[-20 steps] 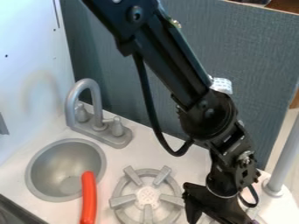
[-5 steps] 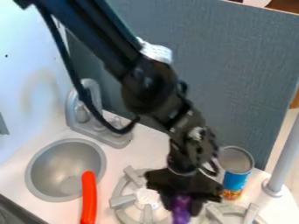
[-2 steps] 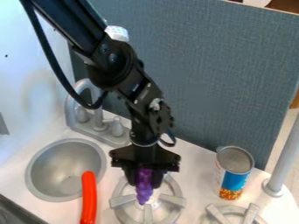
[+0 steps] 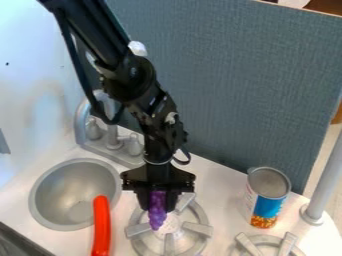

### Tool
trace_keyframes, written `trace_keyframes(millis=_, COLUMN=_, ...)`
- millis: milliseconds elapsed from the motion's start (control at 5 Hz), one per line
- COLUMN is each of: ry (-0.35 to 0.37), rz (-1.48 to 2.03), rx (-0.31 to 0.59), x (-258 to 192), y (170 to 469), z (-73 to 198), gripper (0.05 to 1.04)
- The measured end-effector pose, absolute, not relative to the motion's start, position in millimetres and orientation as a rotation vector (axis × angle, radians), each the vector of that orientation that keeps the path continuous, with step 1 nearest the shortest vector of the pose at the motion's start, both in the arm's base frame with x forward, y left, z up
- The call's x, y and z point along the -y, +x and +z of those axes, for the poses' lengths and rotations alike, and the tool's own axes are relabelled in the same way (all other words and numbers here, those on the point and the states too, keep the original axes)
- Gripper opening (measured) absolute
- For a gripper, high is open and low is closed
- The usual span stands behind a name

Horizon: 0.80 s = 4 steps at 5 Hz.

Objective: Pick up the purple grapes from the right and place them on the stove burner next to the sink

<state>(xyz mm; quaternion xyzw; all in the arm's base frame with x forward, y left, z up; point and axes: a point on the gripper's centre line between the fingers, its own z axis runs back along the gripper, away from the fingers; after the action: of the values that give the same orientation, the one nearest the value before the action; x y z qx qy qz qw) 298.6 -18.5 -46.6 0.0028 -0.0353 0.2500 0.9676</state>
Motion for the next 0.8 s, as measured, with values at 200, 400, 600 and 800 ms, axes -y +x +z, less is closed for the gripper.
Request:
trace_keyframes(millis=200, ry=0.0, rz=0.495, rx=0.025, x=22, y=302, z=-61, gripper=0.539)
trace_keyframes(millis=400, ry=-0.013, rz=0.484, rx=-0.006, x=26, y=305, z=-76, gripper=0.539)
trace_keyframes(millis=600, ry=-0.003, rz=0.485, rx=-0.021, x=25, y=308, z=-78, gripper=0.582)
trace_keyframes(millis=800, ry=-0.004, rz=0.47, rx=-0.038, x=26, y=308, z=-84, gripper=0.93)
